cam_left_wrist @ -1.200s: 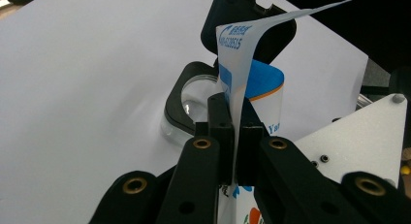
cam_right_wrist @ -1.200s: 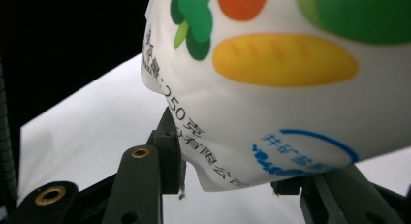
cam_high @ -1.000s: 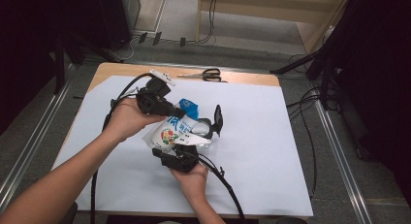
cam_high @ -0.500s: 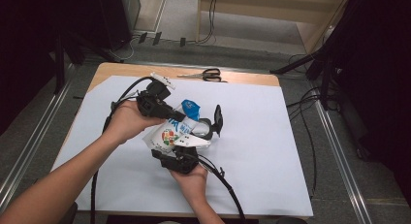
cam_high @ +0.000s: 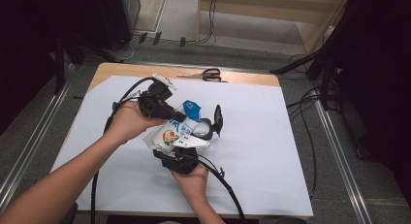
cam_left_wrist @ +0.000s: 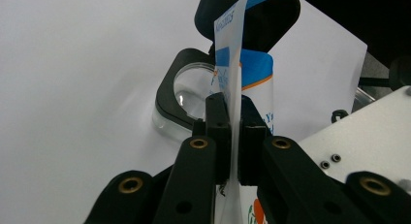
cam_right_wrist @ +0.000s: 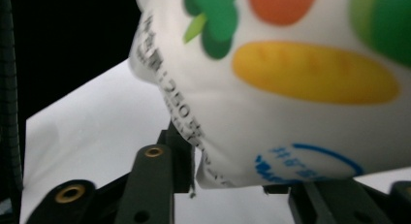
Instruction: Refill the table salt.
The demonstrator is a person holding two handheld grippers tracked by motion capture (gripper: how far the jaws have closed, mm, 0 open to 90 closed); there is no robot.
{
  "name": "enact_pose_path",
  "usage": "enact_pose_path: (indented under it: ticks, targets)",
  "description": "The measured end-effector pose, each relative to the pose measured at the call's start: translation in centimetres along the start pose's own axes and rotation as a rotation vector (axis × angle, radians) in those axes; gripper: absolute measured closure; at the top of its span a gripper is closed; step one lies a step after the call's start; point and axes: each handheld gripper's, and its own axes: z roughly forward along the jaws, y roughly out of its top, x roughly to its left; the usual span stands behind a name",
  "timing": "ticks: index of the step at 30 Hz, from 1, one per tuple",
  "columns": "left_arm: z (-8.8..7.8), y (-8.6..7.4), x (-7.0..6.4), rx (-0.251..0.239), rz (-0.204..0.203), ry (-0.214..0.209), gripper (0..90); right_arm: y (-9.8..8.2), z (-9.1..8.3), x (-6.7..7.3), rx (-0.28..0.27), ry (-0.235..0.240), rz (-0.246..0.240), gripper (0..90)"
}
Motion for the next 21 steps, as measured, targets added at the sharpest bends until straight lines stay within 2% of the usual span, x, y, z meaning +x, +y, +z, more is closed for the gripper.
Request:
enact_pose_path:
  ticks: [9,12,15,21]
  targets:
    - [-0.3,-0.4,0.0,0.011,0.015,-0.003,80.3,0.1,-0.1,-0.1,-0.003,0.007,-0.004,69.4]
    - [-0.6,-0.5,0.2,0.004,0.005,-0.026,79.9,0.1,-0.2,-0.2,-0.004,0.005,-0.010,69.4]
    - [-0.8,-0.7,0.4,-0.003,-0.001,-0.025,78.4,0.1,-0.2,-0.3,0.001,0.009,-0.008,69.4]
    - [-1.4,-0.8,0.7,-0.013,0.000,-0.037,81.6,0.0,-0.1,-0.4,0.010,0.014,-0.009,69.4]
